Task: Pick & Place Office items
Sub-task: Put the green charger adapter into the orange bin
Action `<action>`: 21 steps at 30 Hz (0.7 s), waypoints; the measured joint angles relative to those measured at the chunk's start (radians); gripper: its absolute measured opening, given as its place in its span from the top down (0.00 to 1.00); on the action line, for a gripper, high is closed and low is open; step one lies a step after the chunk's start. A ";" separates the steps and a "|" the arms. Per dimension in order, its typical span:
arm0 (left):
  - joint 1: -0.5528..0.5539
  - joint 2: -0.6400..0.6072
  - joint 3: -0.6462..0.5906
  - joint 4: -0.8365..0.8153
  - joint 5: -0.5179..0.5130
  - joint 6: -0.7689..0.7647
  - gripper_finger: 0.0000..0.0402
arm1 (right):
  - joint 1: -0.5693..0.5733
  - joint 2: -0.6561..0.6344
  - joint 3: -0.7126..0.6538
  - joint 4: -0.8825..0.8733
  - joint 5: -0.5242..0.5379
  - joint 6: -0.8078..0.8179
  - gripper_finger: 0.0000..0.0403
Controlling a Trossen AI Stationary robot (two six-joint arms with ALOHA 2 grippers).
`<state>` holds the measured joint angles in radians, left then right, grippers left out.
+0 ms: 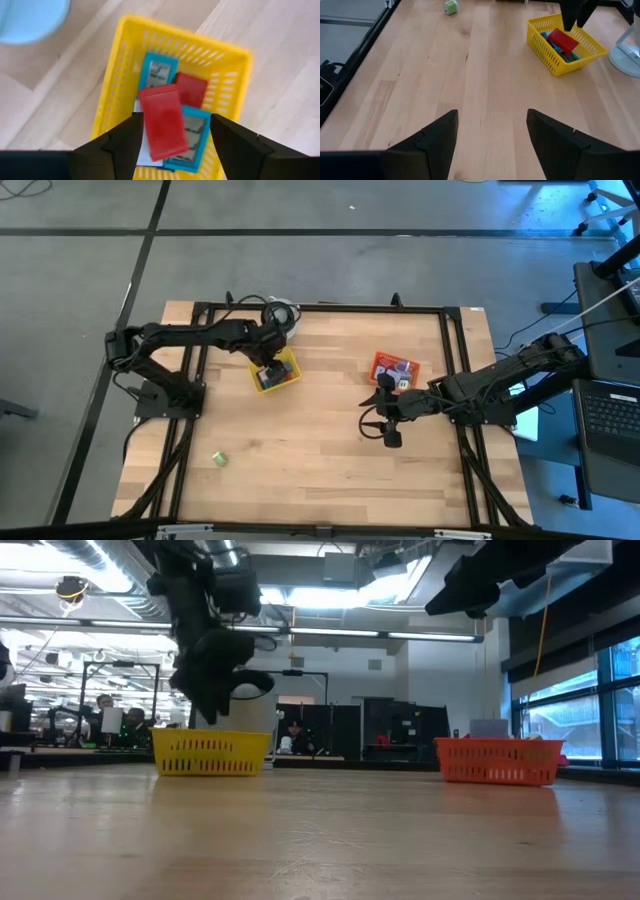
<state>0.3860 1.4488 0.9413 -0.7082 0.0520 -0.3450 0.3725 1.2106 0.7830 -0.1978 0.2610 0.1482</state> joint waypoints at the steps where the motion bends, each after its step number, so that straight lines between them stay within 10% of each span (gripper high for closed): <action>1: 0.000 -0.007 0.009 -0.004 -0.002 0.000 0.43 | 0.000 0.000 0.000 0.000 0.000 0.000 0.41; 10: -0.076 -0.096 0.113 -0.357 0.043 -0.087 0.42 | 0.000 0.000 0.000 0.000 -0.037 0.011 0.41; 21: -0.726 -0.322 0.118 -0.592 -0.212 -0.471 0.42 | 0.000 0.000 0.000 0.004 -0.036 0.039 0.41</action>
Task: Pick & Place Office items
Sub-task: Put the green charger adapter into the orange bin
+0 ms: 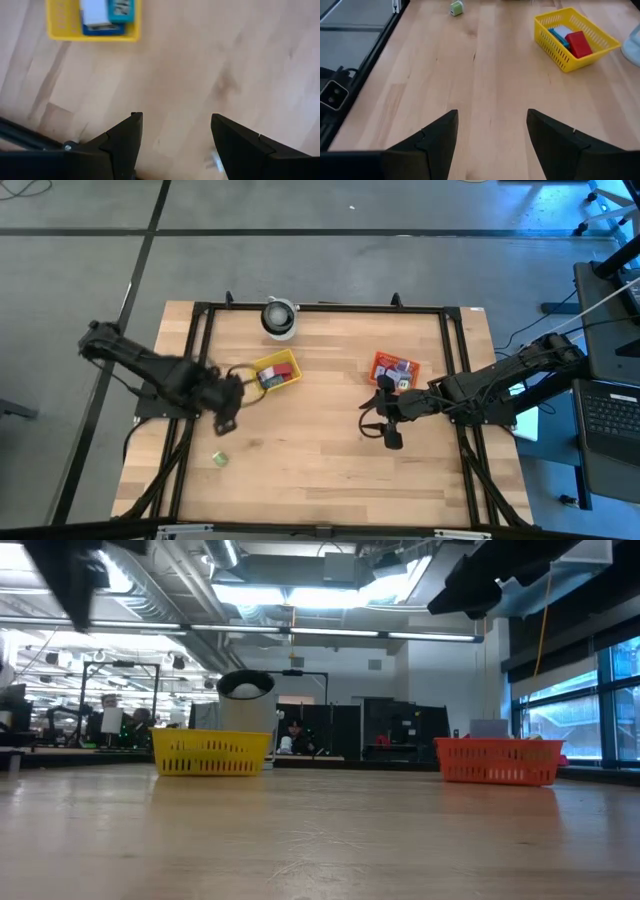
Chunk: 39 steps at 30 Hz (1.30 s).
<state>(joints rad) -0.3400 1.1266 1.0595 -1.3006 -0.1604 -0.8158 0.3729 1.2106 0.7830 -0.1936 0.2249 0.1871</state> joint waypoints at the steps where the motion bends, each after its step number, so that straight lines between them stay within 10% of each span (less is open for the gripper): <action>1: -0.053 -0.005 0.000 -0.010 -0.014 -0.022 0.42 | 0.000 0.000 0.000 0.000 0.000 0.013 0.41; 16: -0.442 0.206 -0.007 -0.059 0.061 0.048 0.42 | 0.002 0.000 0.000 0.001 0.003 0.121 0.41; 39: -0.570 0.539 -0.008 0.198 0.079 0.299 0.42 | 0.002 0.000 0.000 0.038 0.022 0.230 0.41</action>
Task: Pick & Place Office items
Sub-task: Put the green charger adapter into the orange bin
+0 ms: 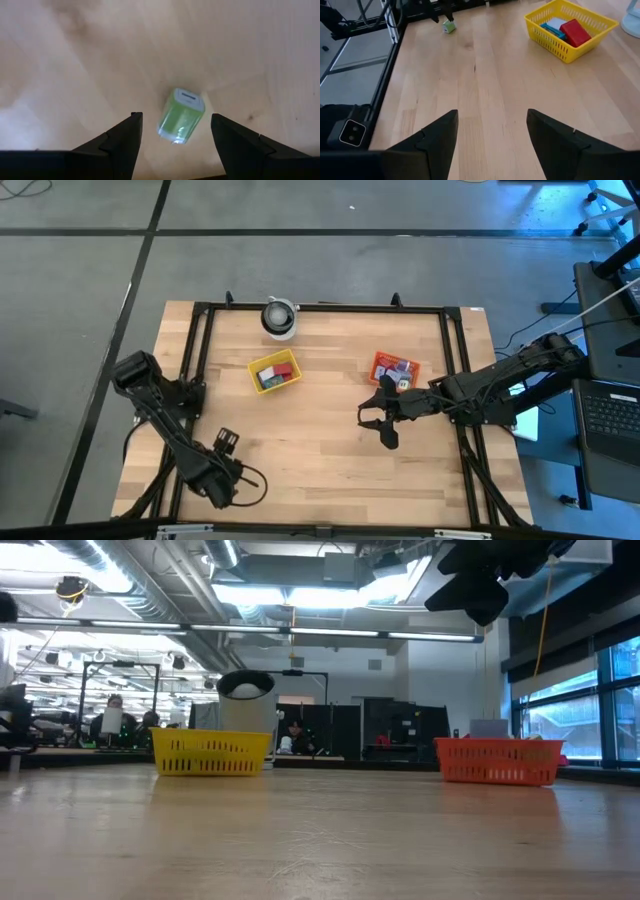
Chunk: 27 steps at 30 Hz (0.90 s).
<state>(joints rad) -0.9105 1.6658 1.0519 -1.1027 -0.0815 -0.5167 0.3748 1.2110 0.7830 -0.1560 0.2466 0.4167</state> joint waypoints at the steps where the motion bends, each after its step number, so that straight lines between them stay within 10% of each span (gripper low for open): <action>1: -0.004 0.009 0.000 0.001 0.003 0.006 0.42 | 0.000 0.000 0.000 0.000 0.000 0.001 0.41; 27: -0.018 0.026 -0.089 0.132 -0.004 0.033 0.50 | 0.000 0.000 0.000 0.015 0.008 0.002 0.41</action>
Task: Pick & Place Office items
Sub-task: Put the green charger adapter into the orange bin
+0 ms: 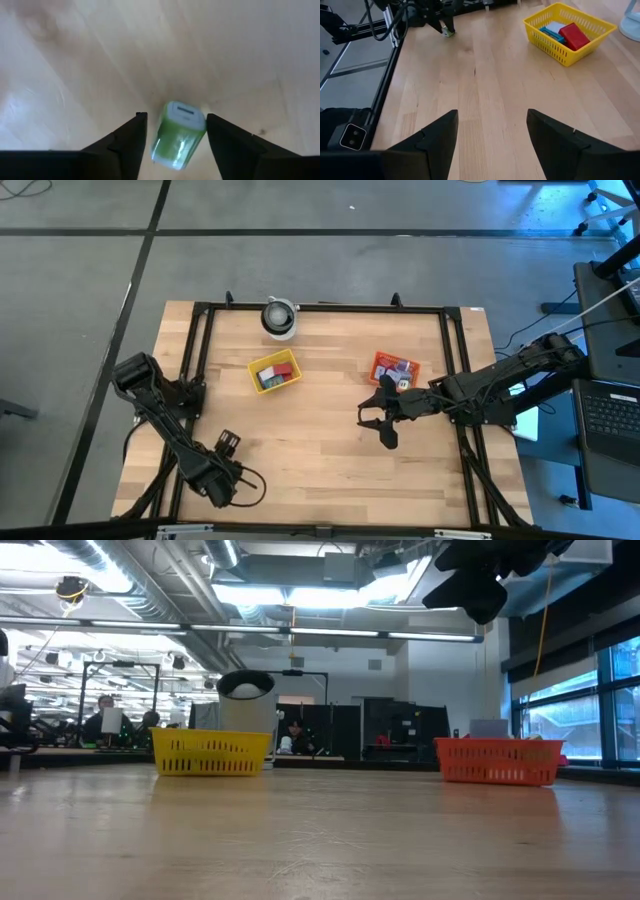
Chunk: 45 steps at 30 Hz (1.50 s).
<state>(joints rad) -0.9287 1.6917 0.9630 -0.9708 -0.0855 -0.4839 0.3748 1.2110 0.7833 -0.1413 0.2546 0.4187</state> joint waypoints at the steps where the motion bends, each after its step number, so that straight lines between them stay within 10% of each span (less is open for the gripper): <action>1: 0.000 0.000 0.000 0.004 -0.001 0.000 0.52 | 0.000 0.000 0.000 0.000 0.000 0.000 0.41; 30: 0.093 -0.080 -0.036 0.040 0.030 -0.084 0.69 | 0.042 0.001 0.000 0.037 0.045 -0.008 0.41; 45: 0.372 -0.269 -0.025 0.552 -0.442 -0.168 0.69 | 0.031 0.276 0.034 0.452 0.230 -0.499 0.41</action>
<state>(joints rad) -0.5566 1.4231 0.9382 -0.4184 -0.5273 -0.6524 0.4056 1.4872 0.8170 0.3103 0.4844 -0.0808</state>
